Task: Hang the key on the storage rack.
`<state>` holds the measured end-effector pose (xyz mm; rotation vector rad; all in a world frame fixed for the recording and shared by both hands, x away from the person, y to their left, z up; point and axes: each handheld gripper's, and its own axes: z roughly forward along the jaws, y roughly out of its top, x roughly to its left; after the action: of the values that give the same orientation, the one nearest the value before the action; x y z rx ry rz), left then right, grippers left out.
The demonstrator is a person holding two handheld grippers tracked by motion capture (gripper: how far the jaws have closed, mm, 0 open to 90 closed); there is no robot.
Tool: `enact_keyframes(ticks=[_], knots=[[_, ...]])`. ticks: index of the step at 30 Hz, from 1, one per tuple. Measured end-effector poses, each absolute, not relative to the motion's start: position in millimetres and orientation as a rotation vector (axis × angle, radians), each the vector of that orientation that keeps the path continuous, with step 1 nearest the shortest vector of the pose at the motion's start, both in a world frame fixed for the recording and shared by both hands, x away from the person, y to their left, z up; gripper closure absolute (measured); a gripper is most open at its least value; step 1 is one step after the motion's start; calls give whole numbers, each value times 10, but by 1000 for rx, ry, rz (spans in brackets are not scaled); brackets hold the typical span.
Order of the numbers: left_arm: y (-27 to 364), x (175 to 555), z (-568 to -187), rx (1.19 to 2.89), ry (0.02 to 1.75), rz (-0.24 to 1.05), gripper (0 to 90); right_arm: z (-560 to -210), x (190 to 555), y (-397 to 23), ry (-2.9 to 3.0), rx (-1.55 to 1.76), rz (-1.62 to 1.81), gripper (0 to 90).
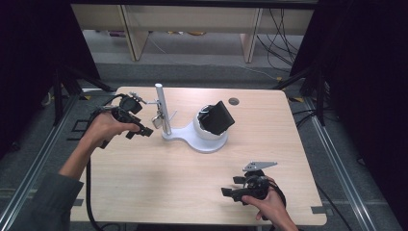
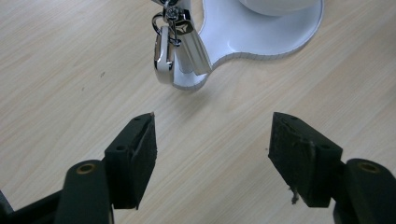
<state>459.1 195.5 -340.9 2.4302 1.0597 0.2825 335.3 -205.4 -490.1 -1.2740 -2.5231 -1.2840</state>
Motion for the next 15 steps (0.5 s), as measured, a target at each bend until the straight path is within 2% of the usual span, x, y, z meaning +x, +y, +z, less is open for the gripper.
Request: enact_keyframes(ticks=[15], knots=[[1922, 4263, -3648, 2420, 960, 215, 261, -4887, 3356, -2066, -2506, -1293, -1270, 262]])
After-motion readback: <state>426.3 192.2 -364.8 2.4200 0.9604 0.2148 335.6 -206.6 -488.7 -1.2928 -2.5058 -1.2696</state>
